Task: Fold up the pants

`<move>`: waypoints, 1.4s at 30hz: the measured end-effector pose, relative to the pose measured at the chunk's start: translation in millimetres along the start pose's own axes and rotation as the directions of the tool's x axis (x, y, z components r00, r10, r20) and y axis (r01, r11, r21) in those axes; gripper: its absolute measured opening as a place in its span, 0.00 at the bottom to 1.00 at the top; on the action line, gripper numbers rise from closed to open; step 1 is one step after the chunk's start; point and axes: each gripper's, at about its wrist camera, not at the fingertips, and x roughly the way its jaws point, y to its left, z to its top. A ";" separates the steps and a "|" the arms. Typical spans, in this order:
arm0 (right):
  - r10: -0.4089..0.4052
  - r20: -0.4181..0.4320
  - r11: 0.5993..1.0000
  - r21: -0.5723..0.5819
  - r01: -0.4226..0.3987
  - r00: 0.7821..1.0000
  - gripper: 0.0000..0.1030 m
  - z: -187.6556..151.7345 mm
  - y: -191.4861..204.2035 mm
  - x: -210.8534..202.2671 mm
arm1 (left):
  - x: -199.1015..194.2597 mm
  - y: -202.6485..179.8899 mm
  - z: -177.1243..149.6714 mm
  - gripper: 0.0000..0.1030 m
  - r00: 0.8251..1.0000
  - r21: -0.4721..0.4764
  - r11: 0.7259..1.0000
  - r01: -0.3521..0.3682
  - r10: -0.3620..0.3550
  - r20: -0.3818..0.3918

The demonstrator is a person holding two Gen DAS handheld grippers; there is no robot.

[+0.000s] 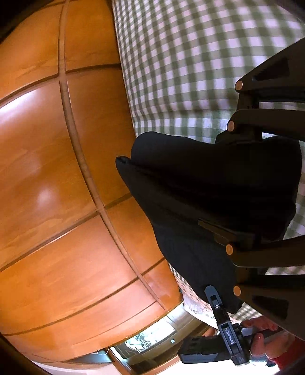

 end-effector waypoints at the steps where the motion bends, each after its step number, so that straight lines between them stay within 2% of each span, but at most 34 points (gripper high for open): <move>1: -0.001 0.003 1.000 0.000 0.001 1.000 0.49 3.2 -2.4 5.0 | 3.4 0.4 2.6 0.36 1.000 0.004 1.000 -0.003 0.003 0.003; 9: -0.010 0.026 0.999 0.034 0.009 1.000 0.49 21.8 -24.9 36.7 | 43.5 12.8 27.2 0.36 1.000 0.030 0.999 -0.019 0.019 0.016; 17: -0.014 0.000 0.987 0.163 0.014 1.000 0.50 6.7 -64.5 59.5 | 60.7 21.5 9.1 0.39 0.998 0.086 0.995 -0.057 0.057 0.009; 20: -0.031 -0.015 0.987 0.154 0.033 0.999 0.54 5.8 -62.6 62.2 | 64.4 32.2 4.3 0.48 0.998 0.050 0.997 -0.053 0.052 0.020; 22: -0.043 -0.025 0.987 0.152 0.046 0.999 0.55 6.1 -62.9 64.3 | 66.2 36.6 1.0 0.63 0.996 0.026 0.996 -0.083 0.082 0.035; 24: -0.050 -0.030 0.985 0.163 0.055 0.998 0.60 4.3 -65.0 63.9 | 64.1 36.5 -0.7 0.66 0.993 0.021 0.994 -0.107 0.106 0.046; 26: -0.080 -0.040 0.981 0.172 0.086 0.996 0.70 4.9 -65.7 63.5 | 60.0 32.0 -2.1 0.66 0.990 0.014 0.991 -0.136 0.135 0.052; 29: -0.137 -0.056 0.978 0.150 0.144 0.989 0.73 5.0 -58.2 56.1 | 52.1 22.4 -7.0 0.66 0.979 0.026 0.980 -0.198 0.196 0.061; 36: -0.219 -0.043 0.966 0.129 0.223 0.975 0.78 -12.1 -30.6 16.0 | 24.4 -4.3 -34.1 0.66 0.969 0.102 0.965 -0.242 0.237 0.064; 39: -0.246 -0.052 0.962 0.113 0.250 0.968 0.84 -25.6 -19.0 5.9 | 20.4 -8.3 -49.5 0.66 0.965 0.084 0.962 -0.261 0.260 0.029; 42: -0.248 -0.074 0.962 0.101 0.255 0.966 0.84 -40.5 -9.3 -1.4 | 20.7 -9.0 -68.8 0.66 0.947 0.058 0.947 -0.316 0.319 -0.038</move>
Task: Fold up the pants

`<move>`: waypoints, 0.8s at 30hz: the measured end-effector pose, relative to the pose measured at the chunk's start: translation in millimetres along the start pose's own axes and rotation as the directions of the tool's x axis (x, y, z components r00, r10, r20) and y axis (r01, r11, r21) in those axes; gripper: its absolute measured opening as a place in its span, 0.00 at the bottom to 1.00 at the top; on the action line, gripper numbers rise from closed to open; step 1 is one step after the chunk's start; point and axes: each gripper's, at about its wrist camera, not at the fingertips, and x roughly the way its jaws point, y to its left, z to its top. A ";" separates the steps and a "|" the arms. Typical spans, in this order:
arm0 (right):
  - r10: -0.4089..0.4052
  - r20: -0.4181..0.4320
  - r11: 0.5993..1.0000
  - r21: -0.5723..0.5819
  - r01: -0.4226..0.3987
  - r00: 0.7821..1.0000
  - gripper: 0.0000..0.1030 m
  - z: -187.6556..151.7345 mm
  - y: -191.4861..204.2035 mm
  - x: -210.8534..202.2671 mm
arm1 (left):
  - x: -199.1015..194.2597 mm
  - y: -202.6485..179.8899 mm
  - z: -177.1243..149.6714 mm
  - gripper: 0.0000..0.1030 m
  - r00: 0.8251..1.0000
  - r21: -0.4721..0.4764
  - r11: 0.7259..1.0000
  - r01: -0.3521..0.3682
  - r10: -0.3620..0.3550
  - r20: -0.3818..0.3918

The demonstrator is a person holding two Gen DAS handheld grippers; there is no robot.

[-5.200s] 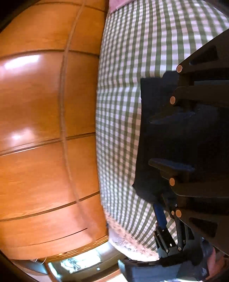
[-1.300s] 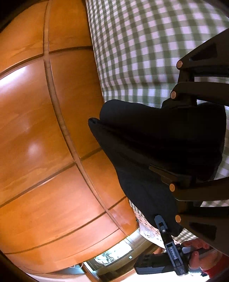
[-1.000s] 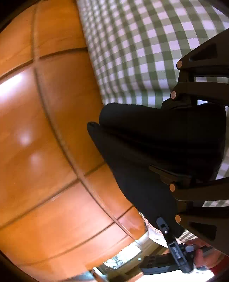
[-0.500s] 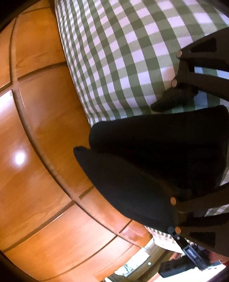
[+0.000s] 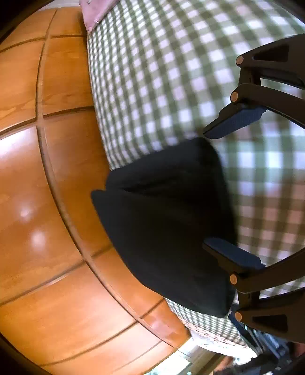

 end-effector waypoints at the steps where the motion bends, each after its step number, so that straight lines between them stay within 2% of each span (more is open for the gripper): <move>1: -0.003 -0.006 1.000 -0.006 0.003 1.000 0.84 -5.2 2.7 -2.9 | -0.1 -0.1 -5.1 0.66 1.000 -0.005 1.000 -0.017 0.016 -0.012; 4: -0.024 -0.019 0.999 -0.049 0.023 1.000 0.86 -24.1 17.3 -14.8 | -8.1 0.3 -22.7 0.66 0.997 -0.038 0.997 -0.070 0.068 -0.033; 7: -0.050 -0.021 0.994 -0.099 0.048 0.999 0.89 -39.9 33.0 -23.4 | -21.0 0.7 -34.0 0.66 0.998 -0.063 0.996 -0.060 0.059 -0.026; 9: -0.071 -0.010 0.988 -0.141 0.068 0.997 0.90 -52.5 45.0 -31.8 | -33.7 -0.1 -39.5 0.66 0.998 -0.069 0.996 -0.062 0.061 -0.008; 15: -0.088 0.062 0.968 -0.229 0.100 0.994 0.92 -79.2 73.0 -61.6 | -80.1 -13.5 -49.9 0.66 0.984 -0.021 0.989 -0.146 0.147 0.101; 18: -0.096 0.081 0.964 -0.240 0.113 0.992 0.92 -83.4 77.5 -71.5 | -96.4 -15.6 -54.3 0.66 0.981 -0.013 0.989 -0.146 0.147 0.128; 24: -0.108 0.107 0.958 -0.254 0.132 0.988 0.92 -83.7 82.3 -88.2 | -104.7 -14.1 -56.6 0.66 0.985 -0.024 0.992 -0.121 0.123 0.125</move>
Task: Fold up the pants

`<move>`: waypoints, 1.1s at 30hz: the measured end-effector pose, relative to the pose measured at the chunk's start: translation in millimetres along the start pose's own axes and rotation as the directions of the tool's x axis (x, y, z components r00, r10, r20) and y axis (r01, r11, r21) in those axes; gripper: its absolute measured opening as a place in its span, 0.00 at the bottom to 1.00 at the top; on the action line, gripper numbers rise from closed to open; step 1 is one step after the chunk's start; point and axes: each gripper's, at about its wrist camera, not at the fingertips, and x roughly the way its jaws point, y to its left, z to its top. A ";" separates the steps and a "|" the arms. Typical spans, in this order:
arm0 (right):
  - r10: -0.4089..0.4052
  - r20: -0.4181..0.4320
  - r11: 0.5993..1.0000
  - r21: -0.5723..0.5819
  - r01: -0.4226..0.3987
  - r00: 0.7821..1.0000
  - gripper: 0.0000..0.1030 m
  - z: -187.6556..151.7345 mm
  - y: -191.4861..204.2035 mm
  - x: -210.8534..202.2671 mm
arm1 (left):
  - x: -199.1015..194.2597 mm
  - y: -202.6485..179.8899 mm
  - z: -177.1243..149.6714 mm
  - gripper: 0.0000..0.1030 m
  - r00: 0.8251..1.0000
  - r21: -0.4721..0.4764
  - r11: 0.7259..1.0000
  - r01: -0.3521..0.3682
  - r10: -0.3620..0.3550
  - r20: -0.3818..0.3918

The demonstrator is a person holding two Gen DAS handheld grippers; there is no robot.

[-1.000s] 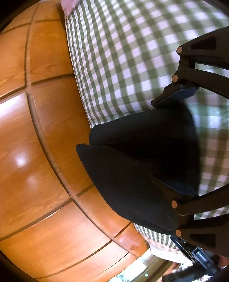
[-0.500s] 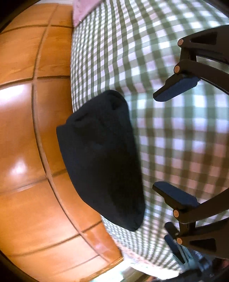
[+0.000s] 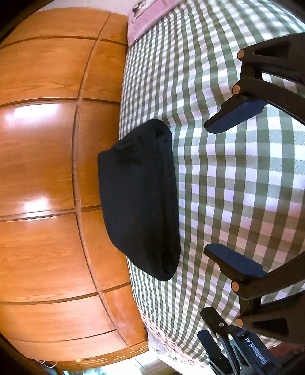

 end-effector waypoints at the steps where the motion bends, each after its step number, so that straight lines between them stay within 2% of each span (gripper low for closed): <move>1: 0.000 0.003 1.000 0.000 0.000 1.000 0.92 -0.1 -0.3 -1.5 | -2.6 -0.3 -0.7 0.66 1.000 -0.003 1.000 -0.005 0.005 0.005; 4: 0.001 0.008 1.000 0.011 -0.001 1.000 0.92 -1.0 -3.1 -4.9 | -11.4 -2.2 -2.6 0.66 0.999 0.003 1.000 -0.023 0.023 0.028; 13: 0.008 0.009 1.000 0.023 -0.008 1.000 0.93 -3.2 -6.6 -10.0 | -20.3 -5.4 -3.6 0.66 0.999 0.013 1.000 -0.011 0.011 0.034; 33: 0.009 0.007 0.999 0.035 -0.009 1.000 0.93 -3.4 -3.0 -9.6 | -18.1 -6.5 -4.0 0.66 1.000 0.015 1.000 0.013 -0.013 0.007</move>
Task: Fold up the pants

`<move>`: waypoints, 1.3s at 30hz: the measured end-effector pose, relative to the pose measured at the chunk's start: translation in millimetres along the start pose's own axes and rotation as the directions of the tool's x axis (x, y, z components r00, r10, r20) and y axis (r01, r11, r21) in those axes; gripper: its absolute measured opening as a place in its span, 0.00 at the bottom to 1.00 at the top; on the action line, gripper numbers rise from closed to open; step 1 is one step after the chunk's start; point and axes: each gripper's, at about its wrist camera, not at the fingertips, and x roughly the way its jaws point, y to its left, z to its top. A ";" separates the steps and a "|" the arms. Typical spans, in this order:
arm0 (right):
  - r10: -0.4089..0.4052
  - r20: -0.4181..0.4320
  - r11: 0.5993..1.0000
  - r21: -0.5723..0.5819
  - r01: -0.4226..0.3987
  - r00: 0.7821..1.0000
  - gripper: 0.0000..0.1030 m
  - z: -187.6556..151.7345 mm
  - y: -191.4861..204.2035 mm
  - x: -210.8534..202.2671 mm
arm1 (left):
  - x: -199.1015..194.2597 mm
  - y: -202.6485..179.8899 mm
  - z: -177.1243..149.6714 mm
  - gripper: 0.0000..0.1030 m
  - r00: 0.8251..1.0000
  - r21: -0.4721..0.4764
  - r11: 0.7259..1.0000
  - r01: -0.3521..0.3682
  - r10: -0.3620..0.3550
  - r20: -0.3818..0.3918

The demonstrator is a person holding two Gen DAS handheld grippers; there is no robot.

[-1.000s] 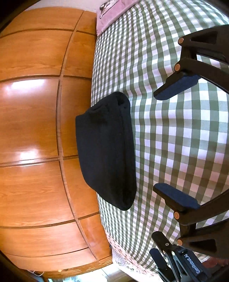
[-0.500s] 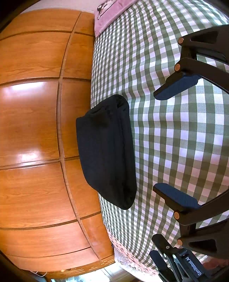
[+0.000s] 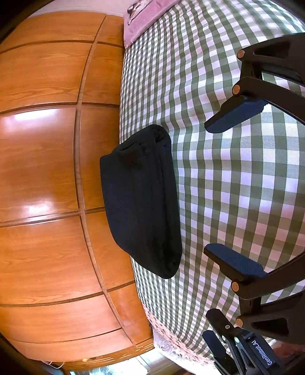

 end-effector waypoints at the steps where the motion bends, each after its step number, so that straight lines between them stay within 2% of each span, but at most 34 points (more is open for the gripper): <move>1: 0.001 -0.001 1.000 0.003 -0.001 1.000 0.93 -0.1 -0.2 0.3 | 0.2 -0.4 -0.2 0.66 1.000 0.003 1.000 -0.005 0.005 0.001; 8: 0.000 -0.008 1.000 0.012 0.000 1.000 0.93 -1.7 0.1 2.0 | -0.9 -3.9 -2.1 0.66 1.000 0.031 0.999 -0.026 0.025 0.017; 39: -0.005 -0.044 0.999 0.038 0.006 0.999 0.93 -6.9 -0.5 12.5 | 8.9 -3.4 -3.7 0.66 0.999 0.041 0.999 -0.012 0.014 -0.033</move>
